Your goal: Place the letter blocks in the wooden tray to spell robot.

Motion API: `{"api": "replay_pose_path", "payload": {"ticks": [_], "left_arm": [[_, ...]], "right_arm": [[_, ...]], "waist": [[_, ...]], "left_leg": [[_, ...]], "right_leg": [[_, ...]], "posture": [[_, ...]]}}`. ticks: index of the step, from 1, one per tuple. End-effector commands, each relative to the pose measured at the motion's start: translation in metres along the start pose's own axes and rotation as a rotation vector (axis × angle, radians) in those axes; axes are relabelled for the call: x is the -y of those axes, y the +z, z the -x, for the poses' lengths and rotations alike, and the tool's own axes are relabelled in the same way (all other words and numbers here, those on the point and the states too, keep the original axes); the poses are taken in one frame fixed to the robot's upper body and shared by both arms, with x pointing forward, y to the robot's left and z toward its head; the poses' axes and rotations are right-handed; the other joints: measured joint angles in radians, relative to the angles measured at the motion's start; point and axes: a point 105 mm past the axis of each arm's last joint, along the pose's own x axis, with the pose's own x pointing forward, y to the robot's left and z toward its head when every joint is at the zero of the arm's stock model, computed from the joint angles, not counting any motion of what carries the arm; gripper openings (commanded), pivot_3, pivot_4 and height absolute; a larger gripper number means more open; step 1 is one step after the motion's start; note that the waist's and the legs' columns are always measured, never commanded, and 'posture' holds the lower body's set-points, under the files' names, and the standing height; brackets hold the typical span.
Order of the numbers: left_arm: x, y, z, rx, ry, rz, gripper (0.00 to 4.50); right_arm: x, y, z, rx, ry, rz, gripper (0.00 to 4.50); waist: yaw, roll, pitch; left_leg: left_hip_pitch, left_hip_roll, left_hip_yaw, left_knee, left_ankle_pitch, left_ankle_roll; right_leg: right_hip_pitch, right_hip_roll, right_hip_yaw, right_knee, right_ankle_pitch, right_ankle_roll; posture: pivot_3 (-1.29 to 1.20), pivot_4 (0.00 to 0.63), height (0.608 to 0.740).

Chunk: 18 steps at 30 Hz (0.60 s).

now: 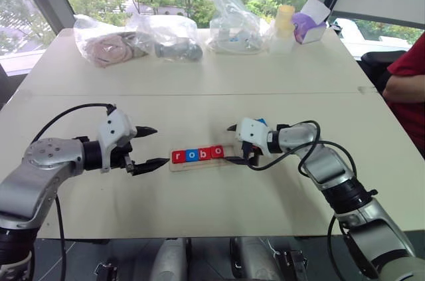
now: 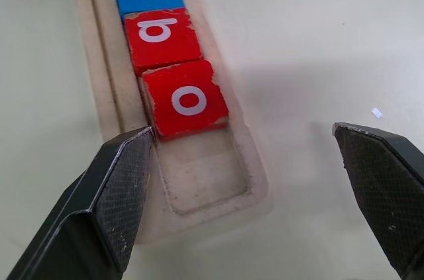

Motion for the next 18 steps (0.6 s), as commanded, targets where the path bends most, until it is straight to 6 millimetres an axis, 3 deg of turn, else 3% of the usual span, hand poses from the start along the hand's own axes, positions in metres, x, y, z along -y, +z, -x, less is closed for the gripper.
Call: {"api": "replay_pose_path", "payload": {"ticks": [1, 6, 10, 15, 18], "left_arm": [[0.001, 0.009, 0.001, 0.021, 0.001, -0.041, 4.50], [0.001, 0.021, 0.001, 0.066, -0.006, -0.043, 4.50], [0.005, 0.034, -0.009, 0.134, -0.043, -0.033, 4.50], [0.011, 0.036, -0.033, 0.155, -0.122, -0.056, 4.50], [0.011, 0.045, -0.045, 0.192, -0.158, -0.072, 4.50]], "right_arm": [[0.001, 0.019, 0.013, 0.072, -0.014, 0.020, 4.45], [0.015, 0.022, 0.047, 0.100, -0.142, -0.094, 4.45], [0.036, 0.009, 0.067, 0.098, -0.377, -0.312, 4.45], [0.051, -0.015, 0.067, 0.038, -0.665, -0.500, 4.45], [0.042, -0.021, 0.053, 0.008, -0.701, -0.490, 4.45]], "waist": [[0.000, 0.000, 0.000], [0.004, 0.000, 0.000], [0.004, 0.000, 0.000], [-0.002, 0.000, 0.000], [0.001, 0.000, 0.000]], "left_leg": [[0.000, 0.000, 0.000, 0.000, 0.000, 0.000], [0.000, 0.000, 0.000, 0.000, 0.000, 0.000], [0.000, 0.000, -0.001, 0.000, 0.000, 0.000], [0.000, -0.001, 0.000, 0.000, 0.000, 0.000], [0.000, -0.001, 0.000, 0.000, 0.000, 0.000]], "right_leg": [[0.000, 0.000, 0.000, 0.000, 0.000, 0.000], [0.000, -0.001, 0.000, 0.000, 0.000, 0.000], [0.001, -0.001, 0.000, 0.000, 0.000, 0.000], [0.001, 0.000, 0.001, 0.000, 0.000, 0.000], [0.000, 0.001, 0.000, 0.001, 0.000, 0.000]], "posture": [[0.00, 0.150, 0.740], [0.00, 0.150, 0.740], [0.00, 0.150, 0.740], [0.00, 0.150, 0.740], [0.00, 0.150, 0.740]]}}
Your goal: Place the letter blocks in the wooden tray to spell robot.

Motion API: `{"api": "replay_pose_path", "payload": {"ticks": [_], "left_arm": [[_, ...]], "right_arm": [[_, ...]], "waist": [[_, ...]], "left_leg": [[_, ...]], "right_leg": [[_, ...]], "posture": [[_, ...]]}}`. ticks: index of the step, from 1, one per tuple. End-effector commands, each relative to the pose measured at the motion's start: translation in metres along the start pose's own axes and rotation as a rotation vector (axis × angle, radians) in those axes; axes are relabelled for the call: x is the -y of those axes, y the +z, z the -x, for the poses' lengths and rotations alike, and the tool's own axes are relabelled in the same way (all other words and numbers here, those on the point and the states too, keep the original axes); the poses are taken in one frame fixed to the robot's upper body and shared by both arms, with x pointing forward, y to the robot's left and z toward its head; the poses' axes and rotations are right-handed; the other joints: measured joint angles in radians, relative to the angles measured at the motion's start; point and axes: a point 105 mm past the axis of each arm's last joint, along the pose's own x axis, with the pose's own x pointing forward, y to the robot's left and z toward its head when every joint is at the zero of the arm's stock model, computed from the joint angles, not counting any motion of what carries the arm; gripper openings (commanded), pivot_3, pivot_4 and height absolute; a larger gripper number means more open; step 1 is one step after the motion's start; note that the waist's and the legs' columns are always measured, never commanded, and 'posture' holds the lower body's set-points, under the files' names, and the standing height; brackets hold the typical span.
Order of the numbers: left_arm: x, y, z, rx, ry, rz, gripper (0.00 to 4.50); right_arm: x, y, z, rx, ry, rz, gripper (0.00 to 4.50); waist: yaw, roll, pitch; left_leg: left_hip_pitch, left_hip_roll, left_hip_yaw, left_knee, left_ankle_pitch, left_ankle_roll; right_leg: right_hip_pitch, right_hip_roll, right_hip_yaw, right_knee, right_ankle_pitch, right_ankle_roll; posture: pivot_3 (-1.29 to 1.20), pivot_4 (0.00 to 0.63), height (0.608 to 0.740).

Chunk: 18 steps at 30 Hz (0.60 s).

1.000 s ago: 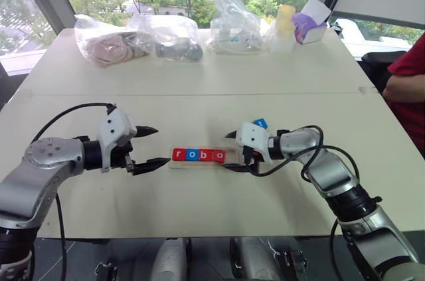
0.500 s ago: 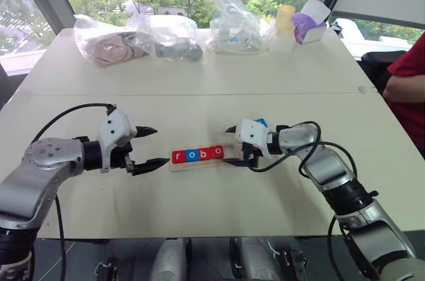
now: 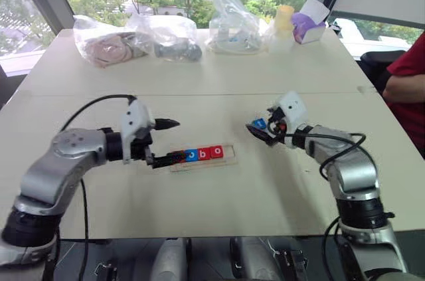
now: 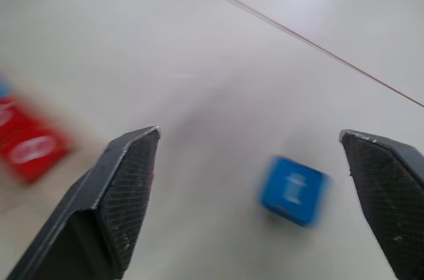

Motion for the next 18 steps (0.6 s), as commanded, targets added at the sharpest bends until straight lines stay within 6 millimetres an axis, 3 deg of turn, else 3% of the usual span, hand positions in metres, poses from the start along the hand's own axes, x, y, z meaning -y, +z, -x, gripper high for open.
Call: {"api": "replay_pose_path", "payload": {"ticks": [1, 7, 12, 15, 18], "left_arm": [[-0.004, 0.015, -0.011, 0.044, -0.027, -0.070, 4.50], [-0.010, 0.018, -0.027, 0.068, -0.042, -0.096, 4.50], [-0.009, 0.013, -0.026, 0.053, -0.052, -0.103, 4.50], [-0.010, 0.012, -0.023, 0.053, -0.035, -0.100, 4.50], [-0.009, 0.011, -0.023, 0.054, -0.028, -0.097, 4.50]], "right_arm": [[-0.005, -0.006, -0.003, 0.004, -0.074, 0.049, 4.45], [-0.001, -0.030, -0.019, -0.065, -0.186, 0.024, 4.45], [0.010, -0.046, -0.028, -0.107, -0.264, -0.020, 4.45], [0.004, -0.046, -0.030, -0.095, -0.231, -0.040, 3.65], [0.002, -0.047, -0.029, -0.108, -0.233, -0.040, 2.16]], "waist": [[0.001, 0.000, 0.000], [-0.002, 0.000, 0.000], [-0.005, 0.000, 0.000], [-0.003, 0.000, -0.001], [0.001, 0.000, -0.001]], "left_leg": [[0.000, 0.000, 0.000, 0.000, 0.000, 0.000], [0.000, -0.001, 0.001, 0.000, 0.000, 0.000], [0.001, 0.000, 0.001, 0.000, 0.000, 0.000], [0.002, 0.000, 0.001, 0.001, 0.000, 0.000], [0.002, 0.000, 0.000, 0.001, 0.000, 0.000]], "right_leg": [[0.000, 0.000, 0.000, 0.000, 0.000, 0.000], [0.000, 0.000, 0.000, 0.000, 0.000, 0.000], [0.001, 0.001, 0.000, 0.000, 0.000, 0.000], [0.003, 0.001, 0.000, 0.000, 0.000, 0.000], [0.003, 0.000, 0.000, 0.000, 0.000, 0.000]], "posture": [[0.00, 0.150, 0.740], [0.00, 0.150, 0.740], [0.00, 0.150, 0.740], [0.00, 0.150, 0.740], [0.00, 0.150, 0.740]]}}
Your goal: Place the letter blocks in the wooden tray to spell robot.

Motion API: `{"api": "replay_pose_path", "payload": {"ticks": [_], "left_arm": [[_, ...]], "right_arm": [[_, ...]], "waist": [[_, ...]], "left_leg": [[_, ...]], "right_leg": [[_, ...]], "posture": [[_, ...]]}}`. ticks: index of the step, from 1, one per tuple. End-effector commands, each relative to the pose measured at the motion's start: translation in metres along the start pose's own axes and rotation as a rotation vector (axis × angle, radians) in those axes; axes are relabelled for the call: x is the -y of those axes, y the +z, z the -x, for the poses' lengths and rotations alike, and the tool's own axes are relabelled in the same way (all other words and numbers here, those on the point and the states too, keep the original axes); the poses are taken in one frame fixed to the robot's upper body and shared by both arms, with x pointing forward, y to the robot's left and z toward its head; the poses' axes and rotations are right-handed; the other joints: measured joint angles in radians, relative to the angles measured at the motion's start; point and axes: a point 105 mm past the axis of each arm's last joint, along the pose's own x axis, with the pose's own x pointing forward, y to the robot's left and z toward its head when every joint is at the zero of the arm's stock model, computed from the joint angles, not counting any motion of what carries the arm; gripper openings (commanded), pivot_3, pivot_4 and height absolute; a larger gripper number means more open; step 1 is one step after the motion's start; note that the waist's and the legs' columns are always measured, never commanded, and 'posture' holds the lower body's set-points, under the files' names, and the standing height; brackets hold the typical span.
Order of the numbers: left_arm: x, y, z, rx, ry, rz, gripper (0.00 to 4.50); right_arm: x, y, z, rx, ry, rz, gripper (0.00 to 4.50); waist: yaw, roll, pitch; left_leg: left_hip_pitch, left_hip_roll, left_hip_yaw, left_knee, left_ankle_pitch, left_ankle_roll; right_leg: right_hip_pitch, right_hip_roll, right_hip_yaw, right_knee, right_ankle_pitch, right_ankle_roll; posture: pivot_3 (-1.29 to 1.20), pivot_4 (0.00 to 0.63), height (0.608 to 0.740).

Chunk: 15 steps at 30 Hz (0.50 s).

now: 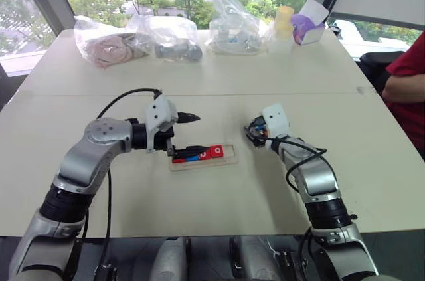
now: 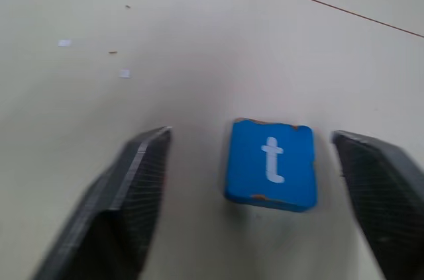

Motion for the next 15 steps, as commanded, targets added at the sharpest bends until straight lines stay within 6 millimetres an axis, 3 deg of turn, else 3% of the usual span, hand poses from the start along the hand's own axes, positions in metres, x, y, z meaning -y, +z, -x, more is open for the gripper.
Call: {"api": "replay_pose_path", "payload": {"ticks": [1, 2, 8, 15], "left_arm": [[-0.001, 0.009, 0.004, 0.025, 0.021, -0.036, 4.50], [0.000, 0.009, 0.004, 0.027, 0.024, -0.035, 4.50], [0.004, 0.009, 0.001, 0.025, 0.012, -0.045, 4.50], [0.012, 0.006, -0.003, 0.002, -0.039, -0.079, 4.50]], "right_arm": [[0.006, -0.011, 0.001, -0.053, -0.039, -0.006, 1.72], [0.007, -0.012, 0.001, -0.060, -0.051, -0.013, 1.21], [0.019, 0.006, 0.011, -0.007, -0.181, -0.110, 1.20], [0.023, -0.003, 0.062, -0.071, -0.375, -0.235, 1.20]], "waist": [[0.002, 0.000, 0.000], [0.003, 0.000, 0.000], [0.003, 0.000, 0.000], [-0.002, 0.000, 0.000]], "left_leg": [[0.000, 0.000, 0.000, 0.000, 0.000, 0.000], [0.000, 0.000, 0.000, 0.000, 0.000, 0.000], [0.000, 0.000, -0.001, 0.000, 0.000, 0.000], [-0.004, 0.000, -0.002, -0.002, 0.000, 0.000]], "right_leg": [[0.000, 0.000, 0.000, 0.000, 0.000, 0.000], [0.000, -0.001, 0.000, 0.000, 0.000, 0.000], [0.000, -0.001, 0.000, 0.000, 0.000, 0.000], [-0.004, -0.002, 0.000, 0.000, 0.000, 0.000]], "posture": [[0.00, 0.150, 0.740], [0.00, 0.150, 0.740], [0.00, 0.150, 0.740], [0.00, 0.150, 0.740]]}}
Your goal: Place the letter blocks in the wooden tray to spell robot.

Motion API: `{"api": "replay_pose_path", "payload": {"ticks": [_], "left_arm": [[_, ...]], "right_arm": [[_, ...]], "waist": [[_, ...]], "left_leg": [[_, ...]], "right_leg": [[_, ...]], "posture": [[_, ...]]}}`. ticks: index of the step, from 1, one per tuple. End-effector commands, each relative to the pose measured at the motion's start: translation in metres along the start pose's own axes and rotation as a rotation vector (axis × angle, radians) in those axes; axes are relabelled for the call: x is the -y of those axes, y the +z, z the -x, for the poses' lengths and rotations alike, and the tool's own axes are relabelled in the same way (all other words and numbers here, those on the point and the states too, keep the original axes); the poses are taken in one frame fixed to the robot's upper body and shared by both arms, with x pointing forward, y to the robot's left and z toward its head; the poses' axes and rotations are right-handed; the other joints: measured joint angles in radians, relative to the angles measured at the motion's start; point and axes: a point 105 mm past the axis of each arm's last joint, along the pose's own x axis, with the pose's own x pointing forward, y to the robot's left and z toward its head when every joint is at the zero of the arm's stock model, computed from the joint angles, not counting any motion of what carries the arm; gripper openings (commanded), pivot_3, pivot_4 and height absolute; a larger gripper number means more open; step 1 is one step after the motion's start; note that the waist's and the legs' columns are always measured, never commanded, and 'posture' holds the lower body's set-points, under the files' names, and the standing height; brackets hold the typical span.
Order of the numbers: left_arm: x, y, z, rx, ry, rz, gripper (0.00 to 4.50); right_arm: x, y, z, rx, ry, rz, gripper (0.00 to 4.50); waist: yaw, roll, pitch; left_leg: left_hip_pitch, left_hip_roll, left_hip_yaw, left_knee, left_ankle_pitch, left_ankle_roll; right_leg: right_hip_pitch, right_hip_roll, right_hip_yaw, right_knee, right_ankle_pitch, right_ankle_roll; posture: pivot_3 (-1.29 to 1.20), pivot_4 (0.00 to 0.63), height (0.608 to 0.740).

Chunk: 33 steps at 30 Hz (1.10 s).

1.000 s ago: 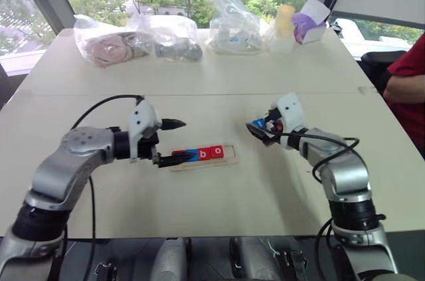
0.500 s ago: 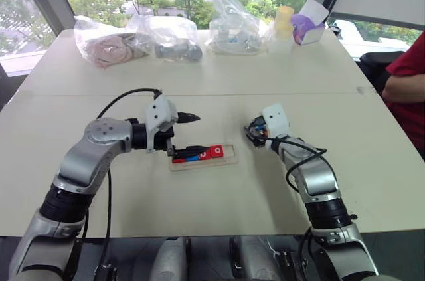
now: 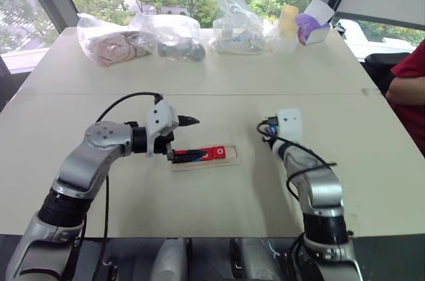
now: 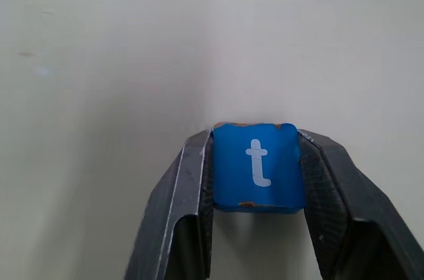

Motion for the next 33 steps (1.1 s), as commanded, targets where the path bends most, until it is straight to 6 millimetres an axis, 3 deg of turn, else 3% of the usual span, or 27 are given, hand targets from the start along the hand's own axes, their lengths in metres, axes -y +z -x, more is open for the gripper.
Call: {"api": "replay_pose_path", "payload": {"ticks": [1, 6, 12, 13, 16, 19, 22, 24, 29, 33], "left_arm": [[0.004, 0.008, -0.002, 0.017, -0.022, -0.051, 4.50], [0.006, 0.009, -0.008, 0.026, -0.040, -0.054, 4.50], [0.006, 0.012, -0.009, 0.036, -0.051, -0.050, 4.50], [0.005, 0.012, -0.007, 0.034, -0.049, -0.047, 4.50], [0.000, 0.016, 0.004, 0.044, -0.021, -0.015, 4.50], [-0.001, 0.019, 0.019, 0.040, -0.021, 0.023, 4.50], [0.003, 0.016, 0.033, -0.004, -0.033, 0.036, 4.50], [0.006, 0.016, 0.038, -0.023, -0.050, 0.039, 4.50], [0.020, 0.028, 0.051, -0.037, -0.105, 0.038, 4.50], [0.028, 0.032, 0.056, -0.080, -0.103, 0.014, 4.50]], "right_arm": [[0.010, 0.010, 0.020, 0.031, -0.093, -0.032, 1.20], [-0.002, -0.011, 0.016, -0.065, -0.063, -0.078, 1.20], [0.004, -0.001, 0.014, -0.027, -0.076, -0.052, 4.24], [0.007, 0.004, 0.013, -0.005, -0.079, -0.078, 4.48], [0.009, 0.035, 0.012, 0.146, 0.051, -0.077, 4.48], [0.003, 0.056, 0.017, 0.267, 0.322, 0.090, 4.48], [0.009, 0.048, 0.029, 0.239, 0.641, 0.257, 4.48], [0.020, 0.042, 0.034, 0.216, 0.755, 0.336, 4.48], [0.057, 0.017, 0.028, 0.080, 0.890, 0.568, 4.48], [0.070, 0.013, 0.013, 0.087, 0.881, 0.612, 4.48]], "waist": [[-0.006, 0.000, 0.000], [-0.007, 0.000, 0.000], [-0.008, 0.000, 0.000], [-0.009, 0.000, 0.000], [-0.010, 0.001, 0.000], [-0.009, 0.001, 0.001], [-0.005, 0.001, 0.001], [-0.001, 0.001, 0.001], [-0.003, 0.001, 0.001], [-0.010, 0.001, 0.001]], "left_leg": [[0.000, 0.000, 0.001, 0.000, 0.000, 0.000], [0.001, 0.000, 0.001, 0.000, 0.000, 0.000], [0.001, 0.000, 0.001, 0.001, 0.000, 0.000], [0.002, 0.000, 0.001, 0.001, 0.000, 0.000], [0.001, 0.001, 0.001, 0.001, 0.000, 0.000], [0.001, 0.000, 0.001, 0.001, 0.000, 0.000], [0.001, 0.000, 0.001, 0.000, 0.000, 0.001], [0.001, 0.001, 0.002, 0.000, -0.001, 0.001], [0.001, 0.001, 0.003, 0.000, -0.001, 0.001], [0.003, 0.001, 0.004, 0.001, -0.001, 0.001]], "right_leg": [[-0.001, 0.000, 0.000, 0.000, 0.000, 0.000], [0.000, 0.002, 0.000, 0.000, 0.000, -0.001], [0.000, 0.002, 0.000, 0.000, 0.000, -0.001], [0.000, 0.002, 0.000, 0.000, 0.000, -0.001], [0.000, 0.003, 0.000, 0.000, 0.000, -0.001], [0.000, 0.002, 0.001, -0.001, 0.000, 0.000], [0.001, 0.002, 0.000, -0.004, 0.000, 0.000], [0.003, 0.002, -0.002, -0.004, -0.001, 0.001], [0.003, 0.001, -0.001, -0.005, -0.001, 0.001], [0.004, 0.002, 0.000, -0.004, -0.001, 0.000]], "posture": [[0.00, 0.150, 0.740], [0.00, 0.150, 0.740], [0.00, 0.150, 0.740], [0.00, 0.150, 0.740], [0.00, 0.150, 0.740], [0.00, 0.150, 0.740], [0.00, 0.150, 0.740], [0.00, 0.150, 0.740], [0.00, 0.150, 0.740], [0.00, 0.150, 0.740]]}}
